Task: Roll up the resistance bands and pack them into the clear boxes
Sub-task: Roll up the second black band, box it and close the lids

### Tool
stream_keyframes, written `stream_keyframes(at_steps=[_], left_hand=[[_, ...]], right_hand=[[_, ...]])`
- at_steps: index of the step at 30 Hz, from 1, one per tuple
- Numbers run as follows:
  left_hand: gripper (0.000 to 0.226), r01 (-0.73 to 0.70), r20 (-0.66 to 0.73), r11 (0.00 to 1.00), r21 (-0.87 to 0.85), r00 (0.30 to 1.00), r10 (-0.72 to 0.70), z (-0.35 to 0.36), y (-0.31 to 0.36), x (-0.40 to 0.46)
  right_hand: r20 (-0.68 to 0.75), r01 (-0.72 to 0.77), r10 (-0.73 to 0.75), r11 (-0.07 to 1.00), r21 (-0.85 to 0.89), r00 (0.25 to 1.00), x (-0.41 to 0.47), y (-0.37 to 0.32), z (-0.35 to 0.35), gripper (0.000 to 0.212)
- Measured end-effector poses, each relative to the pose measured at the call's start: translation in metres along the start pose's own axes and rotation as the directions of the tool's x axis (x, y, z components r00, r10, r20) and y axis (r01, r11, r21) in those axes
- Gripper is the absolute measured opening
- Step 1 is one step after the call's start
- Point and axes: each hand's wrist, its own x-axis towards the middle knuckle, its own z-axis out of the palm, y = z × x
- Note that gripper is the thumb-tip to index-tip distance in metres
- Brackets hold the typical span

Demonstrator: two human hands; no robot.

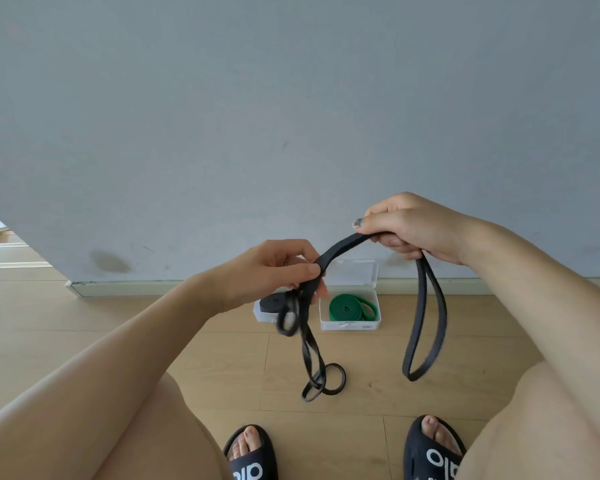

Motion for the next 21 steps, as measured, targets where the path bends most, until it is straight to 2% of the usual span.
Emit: stream_keyframes(at_steps=[4,8,10,14,18,21], left_hand=[[0.018,0.021,0.014,1.0,0.009,1.0,-0.021,-0.001,0.001,0.0],[0.022,0.035,-0.001,0.996,0.084,0.999,-0.035,0.002,0.006,0.002],[0.025,0.029,0.017,0.992,0.125,0.999,-0.031,0.005,0.008,0.004],[0.036,0.025,0.027,0.99,0.137,0.999,-0.029,0.009,0.007,0.006],[0.033,0.047,-0.029,0.986,0.159,0.999,-0.043,0.004,0.002,0.007],[0.032,0.043,-0.098,0.973,0.228,0.995,-0.021,0.001,-0.007,0.009]], right_hand=[[0.094,-0.049,0.068,0.982,-0.183,0.993,-0.004,0.002,0.001,0.034],[0.144,-0.061,0.087,0.983,-0.175,0.986,-0.006,-0.002,0.008,0.044],[0.166,-0.016,0.043,0.987,-0.159,0.985,-0.004,-0.005,0.014,0.042],[0.177,0.083,-0.037,0.963,-0.256,0.984,0.0,-0.007,0.027,0.04],[0.145,0.063,-0.051,0.995,-0.074,0.988,0.002,-0.007,0.026,0.03],[0.105,0.043,-0.04,0.999,-0.03,0.994,0.005,-0.006,0.021,0.028]])
